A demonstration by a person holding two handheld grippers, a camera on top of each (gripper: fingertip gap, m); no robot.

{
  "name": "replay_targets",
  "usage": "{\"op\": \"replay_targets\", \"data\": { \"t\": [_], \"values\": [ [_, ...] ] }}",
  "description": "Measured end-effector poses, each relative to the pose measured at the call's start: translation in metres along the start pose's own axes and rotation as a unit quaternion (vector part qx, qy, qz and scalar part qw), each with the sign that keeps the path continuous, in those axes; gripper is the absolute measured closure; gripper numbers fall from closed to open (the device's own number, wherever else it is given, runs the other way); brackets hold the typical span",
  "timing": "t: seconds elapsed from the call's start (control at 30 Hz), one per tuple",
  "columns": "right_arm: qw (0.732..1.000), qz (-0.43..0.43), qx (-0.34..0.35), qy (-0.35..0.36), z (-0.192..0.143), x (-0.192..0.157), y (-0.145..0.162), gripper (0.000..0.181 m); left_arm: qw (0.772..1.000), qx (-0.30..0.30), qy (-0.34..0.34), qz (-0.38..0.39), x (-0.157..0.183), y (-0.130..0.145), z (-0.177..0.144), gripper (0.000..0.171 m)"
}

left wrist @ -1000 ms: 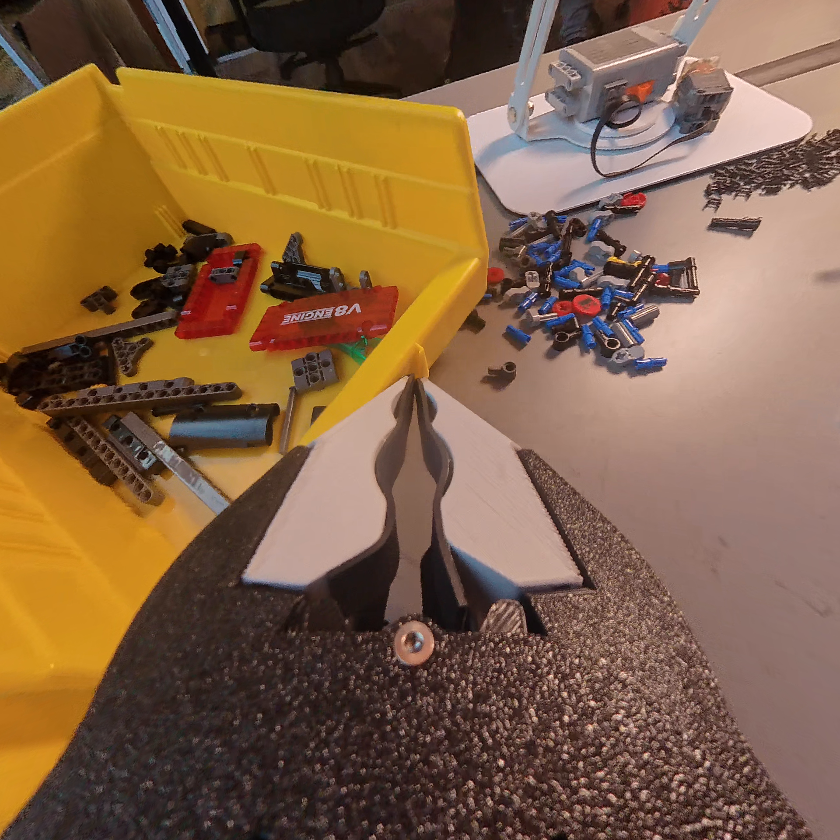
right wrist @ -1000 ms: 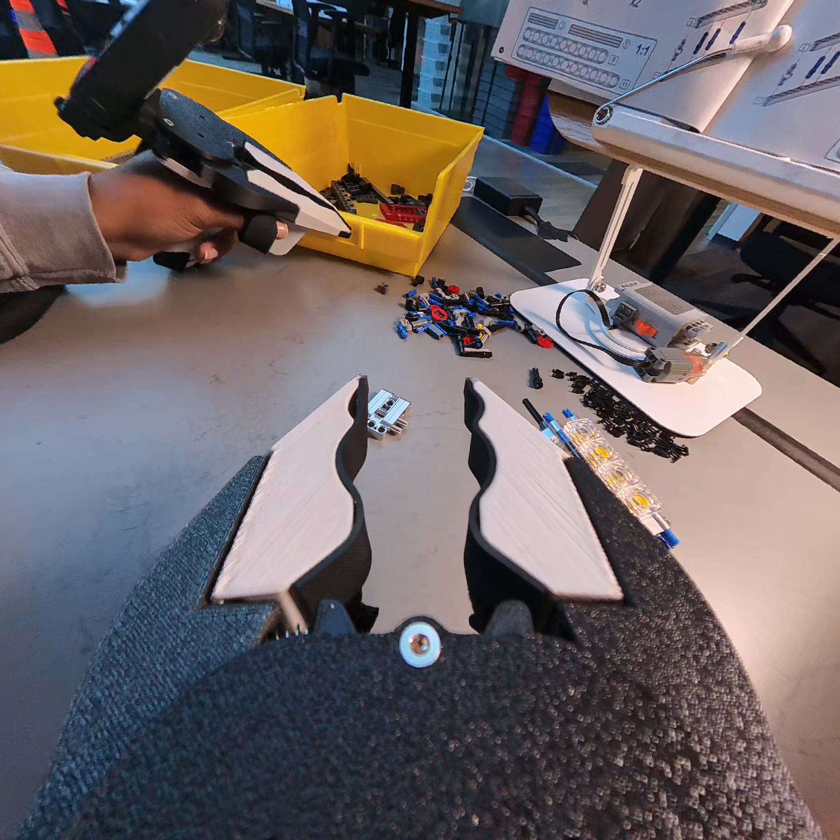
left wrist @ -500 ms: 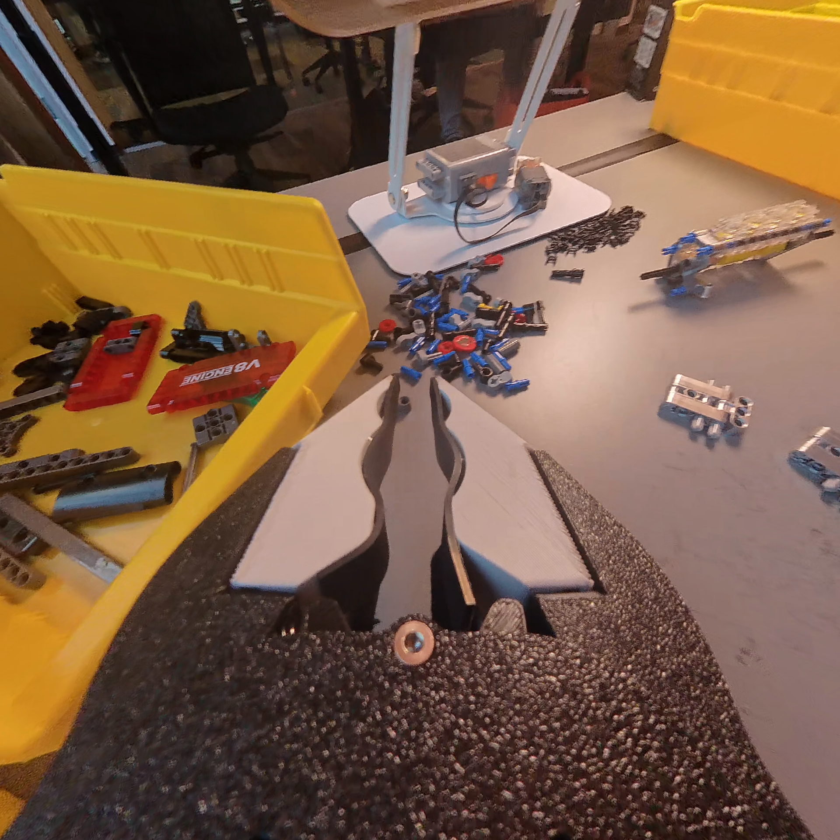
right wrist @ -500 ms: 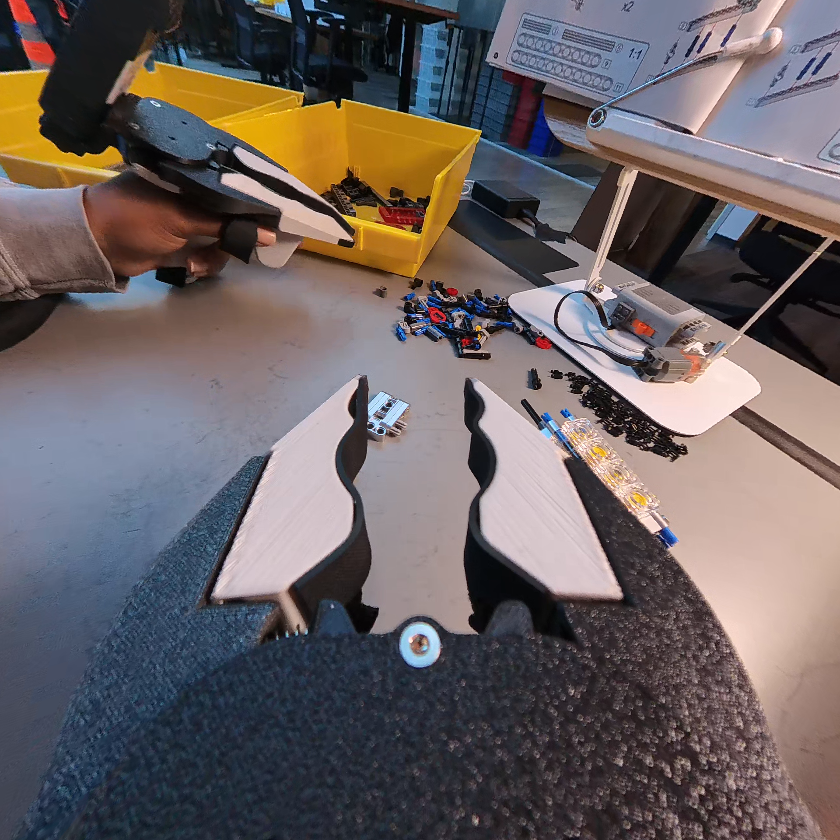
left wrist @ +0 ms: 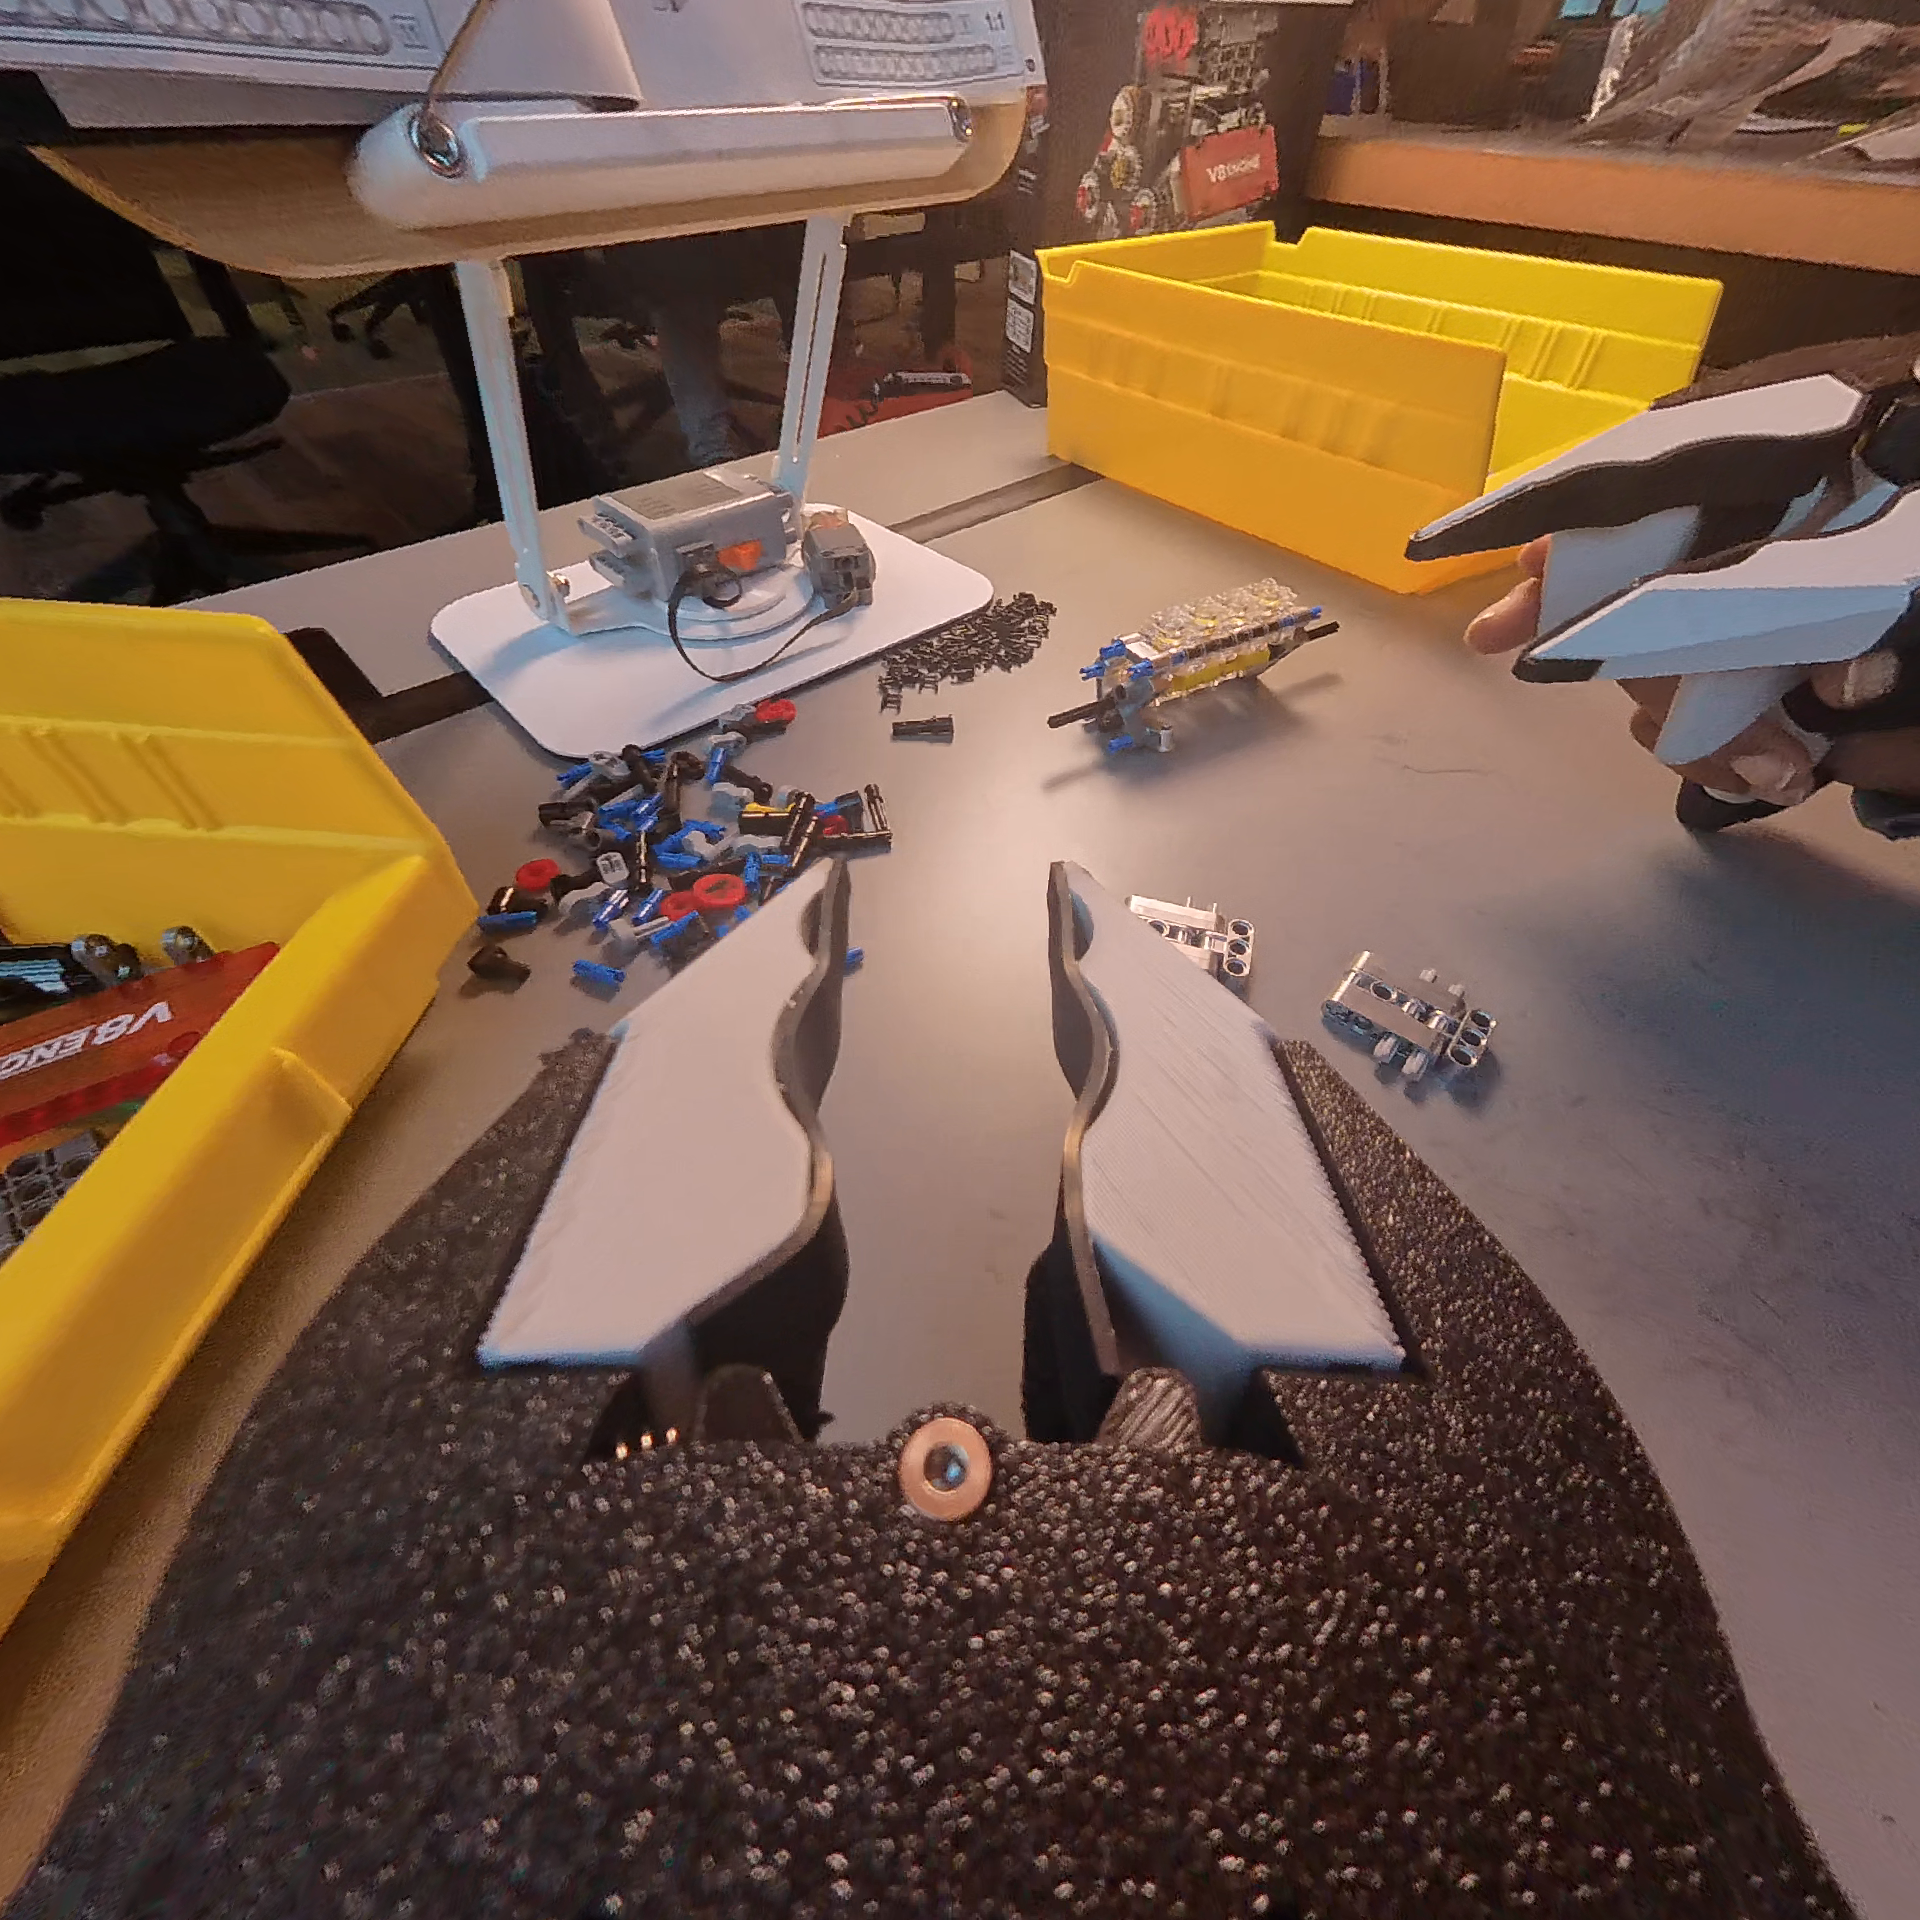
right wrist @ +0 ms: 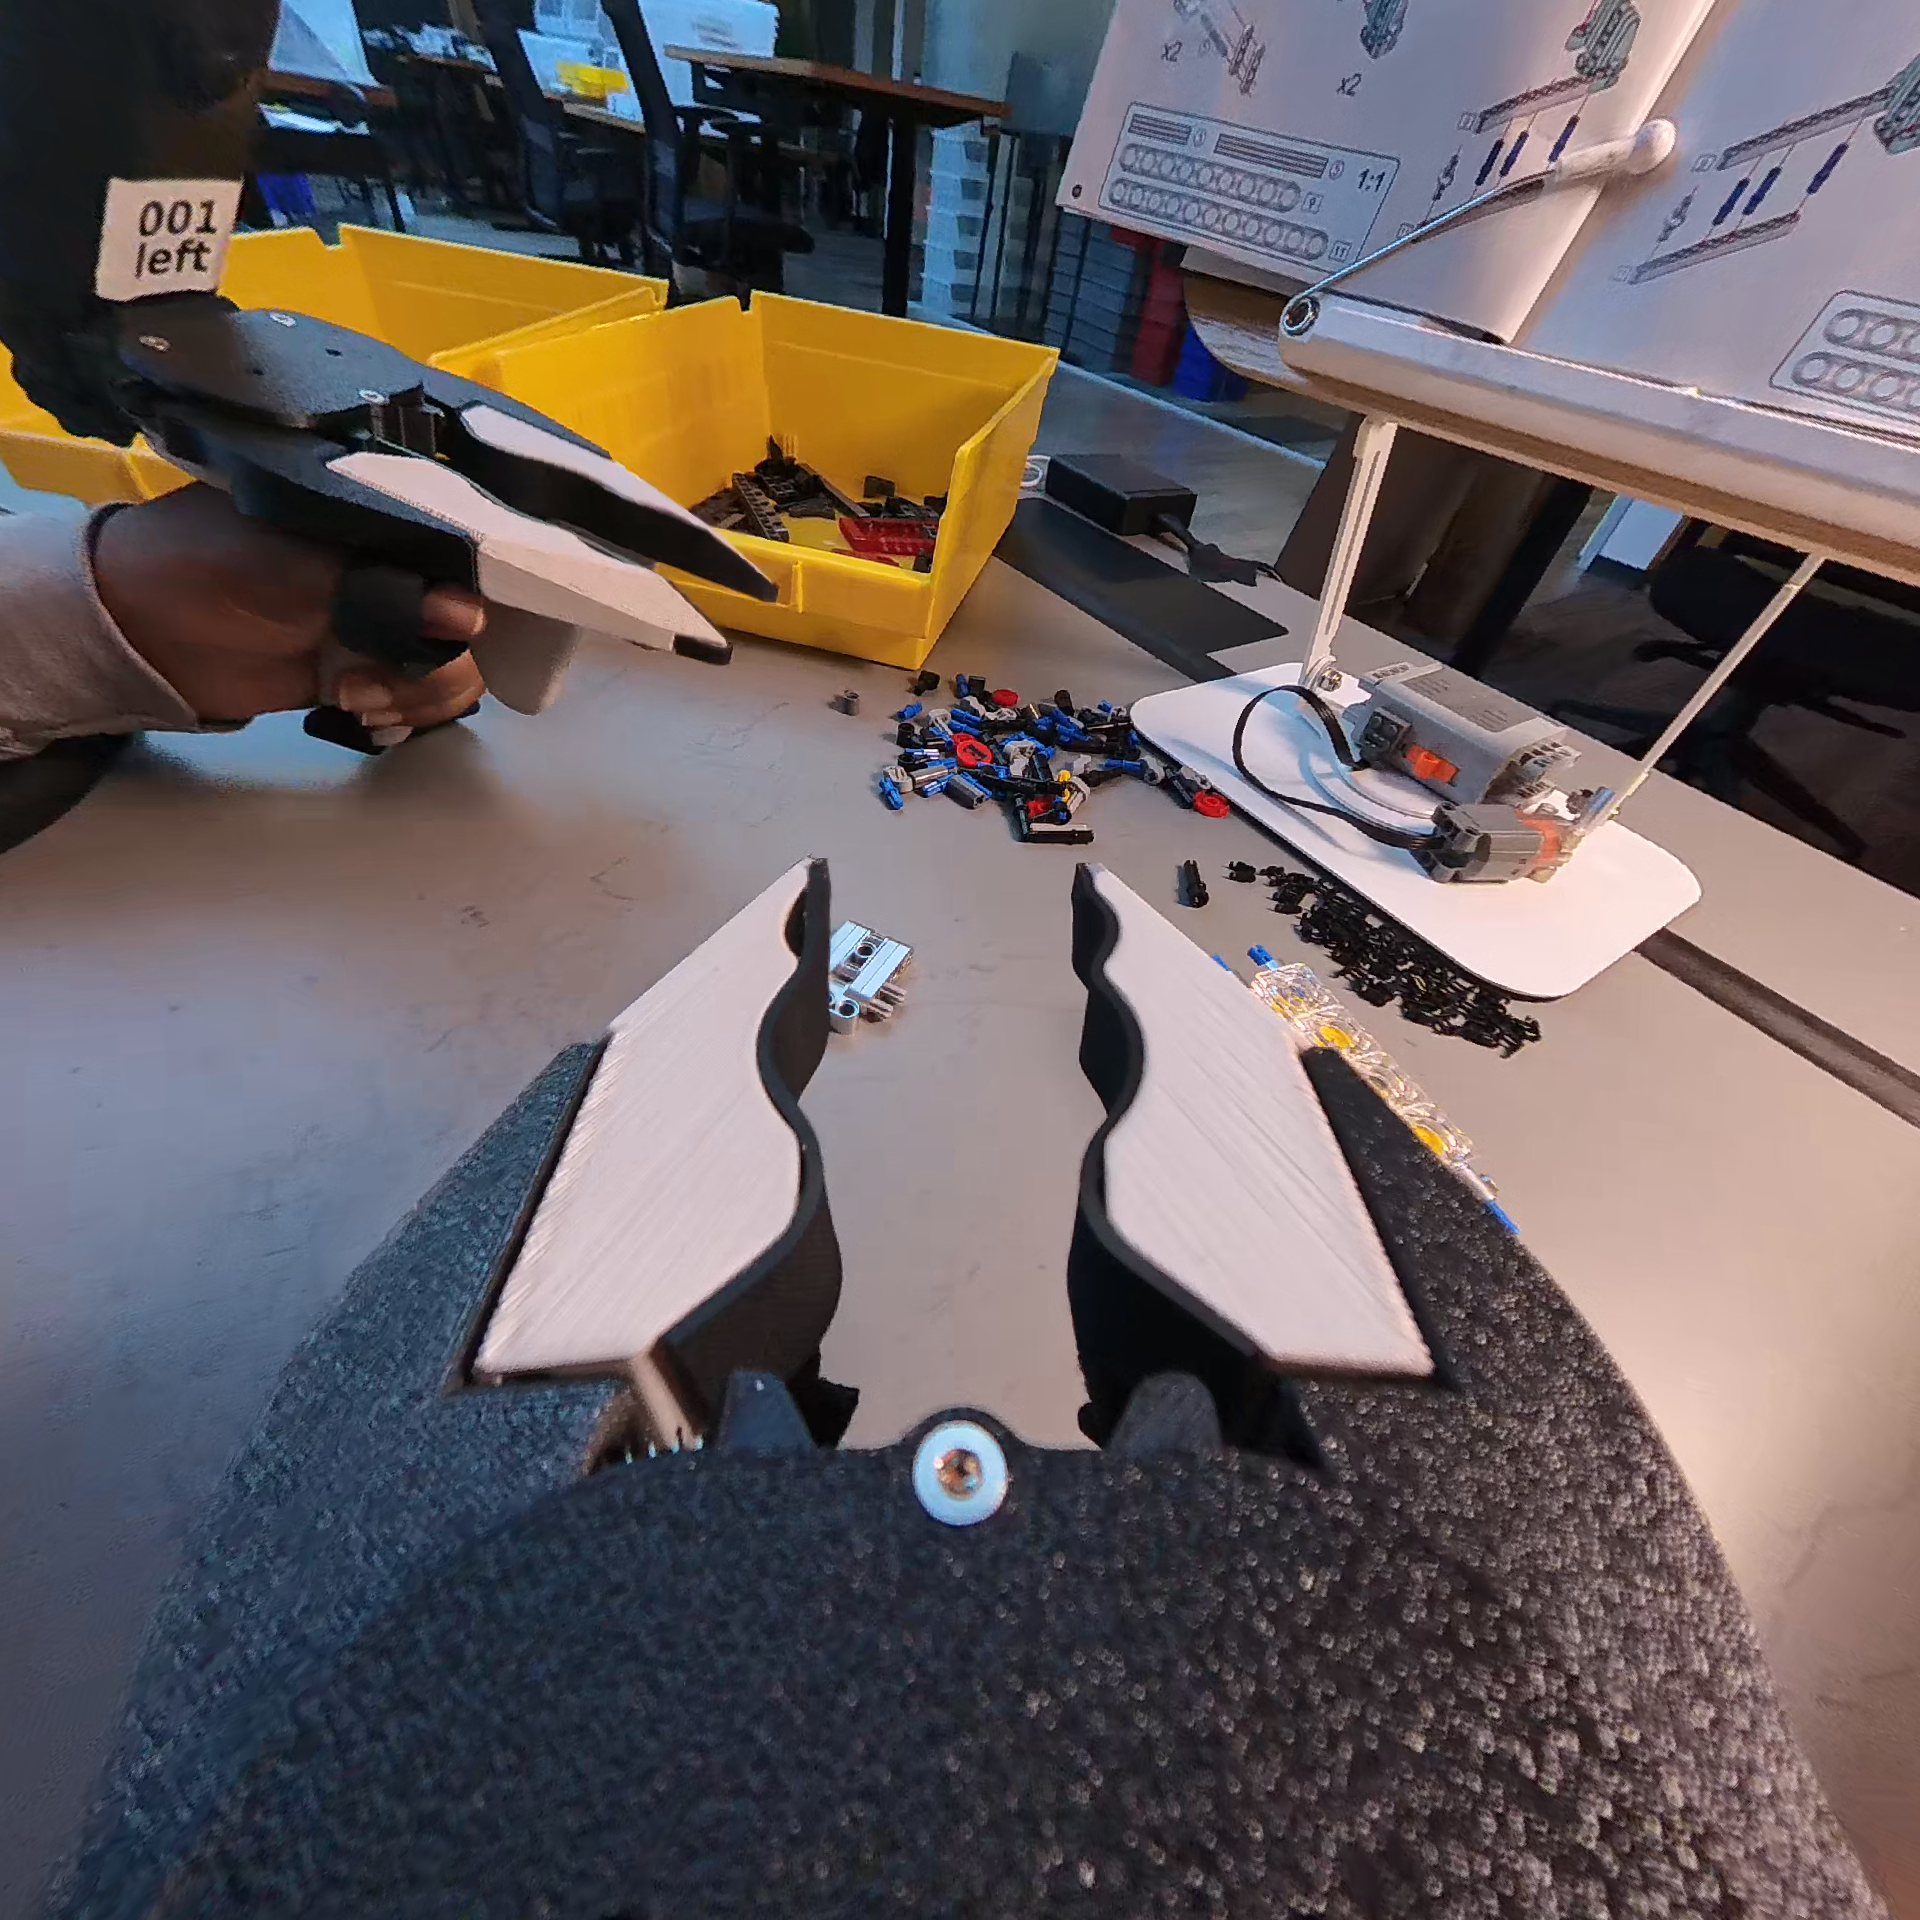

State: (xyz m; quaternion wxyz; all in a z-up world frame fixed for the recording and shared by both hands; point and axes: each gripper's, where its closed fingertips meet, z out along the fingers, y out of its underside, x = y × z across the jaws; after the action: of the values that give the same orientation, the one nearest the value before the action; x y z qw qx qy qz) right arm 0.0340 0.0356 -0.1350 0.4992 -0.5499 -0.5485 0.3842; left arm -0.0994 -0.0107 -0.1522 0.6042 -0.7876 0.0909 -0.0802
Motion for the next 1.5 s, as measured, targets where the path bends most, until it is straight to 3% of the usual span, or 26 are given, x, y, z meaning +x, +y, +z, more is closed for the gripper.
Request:
{"op": "replay_targets", "data": {
  "t": [0.23,0.33,0.4,0.63,0.73,0.87,1.0,1.13,1.33,1.5],
  "values": [
    [1.0,0.01,-0.011,-0.008,0.003,0.0,0.003,0.114,1.0,-0.007,0.014,-0.004,0.005,0.003,0.001,0.153],
    [1.0,0.011,-0.011,-0.007,0.003,0.0,0.003,0.113,1.0,-0.011,0.019,-0.008,0.005,0.004,0.001,0.17],
    [1.0,0.008,-0.012,-0.009,0.003,-0.001,0.004,0.114,1.0,-0.016,0.019,-0.007,0.005,0.006,0.001,0.171],
    [0.999,-0.023,-0.013,-0.032,0.002,-0.015,0.004,0.157,1.0,0.001,-0.007,0.001,-0.006,-0.005,-0.003,0.171],
    [0.999,-0.017,-0.021,-0.031,0.004,-0.013,0.006,0.158,0.996,0.05,-0.074,0.013,-0.034,-0.047,-0.035,0.171],
    [1.0,-0.01,-0.011,-0.021,0.002,-0.009,0.003,0.158,0.977,0.079,-0.192,0.047,-0.094,-0.102,-0.119,0.171],
    [1.0,-0.015,-0.014,-0.023,0.002,-0.011,0.004,0.157,0.943,-0.041,-0.313,0.103,-0.174,-0.106,-0.217,0.171],
    [0.999,-0.02,-0.014,-0.035,0.003,-0.017,0.003,0.157,0.911,-0.229,-0.325,0.106,-0.237,-0.061,-0.279,0.167],
    [0.999,-0.035,-0.02,-0.035,0.006,-0.022,0.005,0.155,0.857,-0.462,-0.218,0.07,-0.275,0.039,-0.295,0.156],
    [0.998,-0.049,-0.02,-0.025,0.005,-0.023,0.005,0.155,0.808,-0.565,-0.154,0.063,-0.296,0.094,-0.284,0.152]
  ]
}}
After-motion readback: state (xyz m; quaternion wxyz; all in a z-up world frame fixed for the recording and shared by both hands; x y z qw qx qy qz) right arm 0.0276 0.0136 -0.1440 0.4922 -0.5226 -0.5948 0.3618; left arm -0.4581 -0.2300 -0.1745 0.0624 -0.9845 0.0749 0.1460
